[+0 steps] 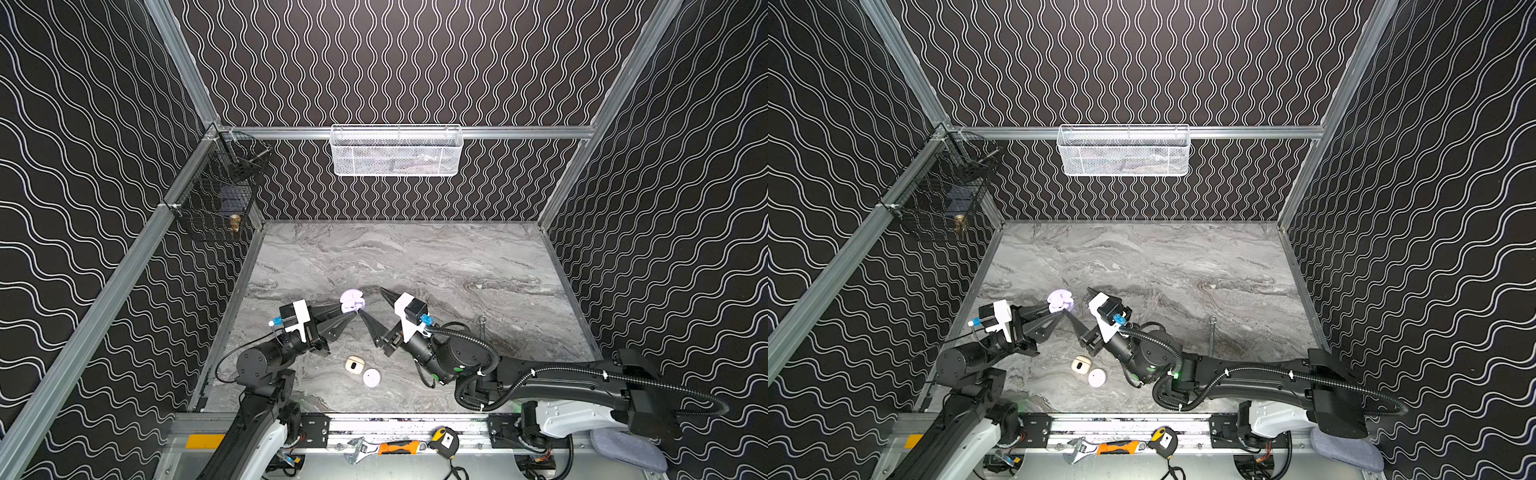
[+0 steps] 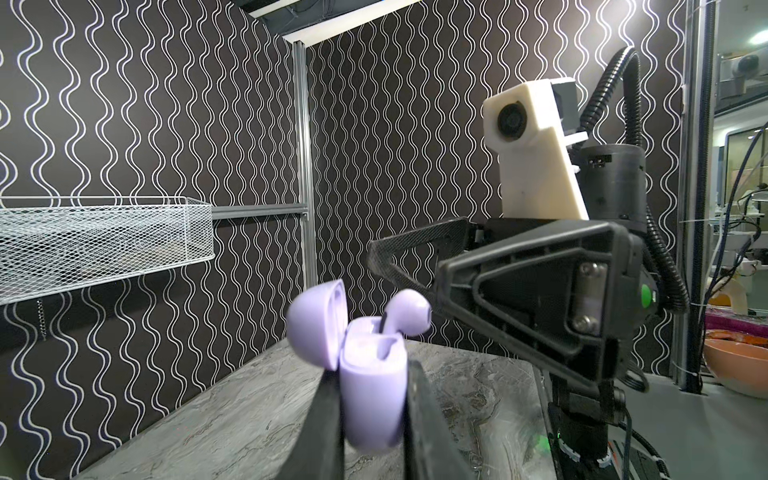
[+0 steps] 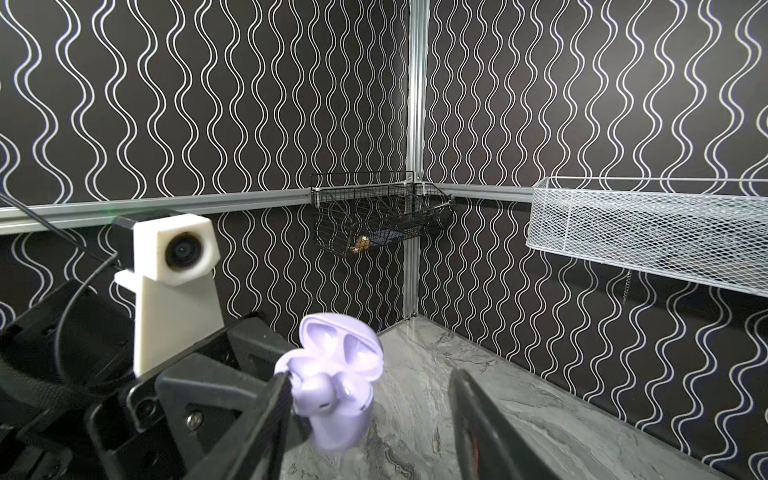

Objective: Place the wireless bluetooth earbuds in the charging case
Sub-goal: 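Lower the lavender earbud into the open case with the right gripper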

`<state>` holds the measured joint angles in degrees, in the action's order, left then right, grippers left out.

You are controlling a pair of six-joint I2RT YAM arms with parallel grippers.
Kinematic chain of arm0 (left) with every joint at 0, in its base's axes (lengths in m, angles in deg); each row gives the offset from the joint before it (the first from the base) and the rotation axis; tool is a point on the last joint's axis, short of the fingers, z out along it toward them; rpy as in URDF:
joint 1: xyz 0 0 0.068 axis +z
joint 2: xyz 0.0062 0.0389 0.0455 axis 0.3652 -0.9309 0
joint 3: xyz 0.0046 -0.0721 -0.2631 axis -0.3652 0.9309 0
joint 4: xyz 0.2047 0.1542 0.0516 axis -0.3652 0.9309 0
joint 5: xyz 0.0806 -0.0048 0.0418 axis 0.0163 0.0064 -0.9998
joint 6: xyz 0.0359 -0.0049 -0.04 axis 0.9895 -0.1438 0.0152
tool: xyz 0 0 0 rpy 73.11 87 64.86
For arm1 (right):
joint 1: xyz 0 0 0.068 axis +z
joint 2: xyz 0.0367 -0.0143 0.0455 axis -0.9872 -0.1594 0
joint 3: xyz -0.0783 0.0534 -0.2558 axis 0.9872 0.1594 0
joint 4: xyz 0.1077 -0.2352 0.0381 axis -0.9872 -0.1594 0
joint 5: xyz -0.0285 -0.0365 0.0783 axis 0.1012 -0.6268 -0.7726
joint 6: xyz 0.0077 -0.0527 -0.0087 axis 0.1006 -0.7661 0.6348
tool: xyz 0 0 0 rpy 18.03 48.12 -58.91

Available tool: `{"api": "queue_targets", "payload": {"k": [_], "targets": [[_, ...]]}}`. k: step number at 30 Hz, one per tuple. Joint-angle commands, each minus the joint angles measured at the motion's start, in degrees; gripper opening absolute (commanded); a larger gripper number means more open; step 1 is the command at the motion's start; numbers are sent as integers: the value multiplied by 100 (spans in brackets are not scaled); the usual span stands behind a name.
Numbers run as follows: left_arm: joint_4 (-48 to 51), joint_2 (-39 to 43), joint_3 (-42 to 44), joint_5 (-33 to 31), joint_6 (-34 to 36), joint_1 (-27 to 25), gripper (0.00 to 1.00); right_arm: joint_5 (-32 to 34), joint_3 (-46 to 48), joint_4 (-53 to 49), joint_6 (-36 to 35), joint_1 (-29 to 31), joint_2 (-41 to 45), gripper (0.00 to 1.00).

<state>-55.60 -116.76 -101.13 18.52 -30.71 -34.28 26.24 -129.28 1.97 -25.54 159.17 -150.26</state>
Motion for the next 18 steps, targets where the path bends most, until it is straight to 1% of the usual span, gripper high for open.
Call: {"api": "queue_targets", "payload": {"k": [1, 5, 15, 18], "targets": [[-99, 10, -41, -24, 21, 3, 0, 3, -26, -1, 72, 6, -18, 58], [-85, 15, -24, -43, 42, 3, 0, -157, -42, -149, 157, 11, 41, 59], [-82, 35, -31, -22, 42, 3, 0, -250, -198, -339, 197, 13, -1, 63], [-76, 43, -36, -22, 45, 3, 0, -126, -227, -299, 195, 7, -47, 63]]}}
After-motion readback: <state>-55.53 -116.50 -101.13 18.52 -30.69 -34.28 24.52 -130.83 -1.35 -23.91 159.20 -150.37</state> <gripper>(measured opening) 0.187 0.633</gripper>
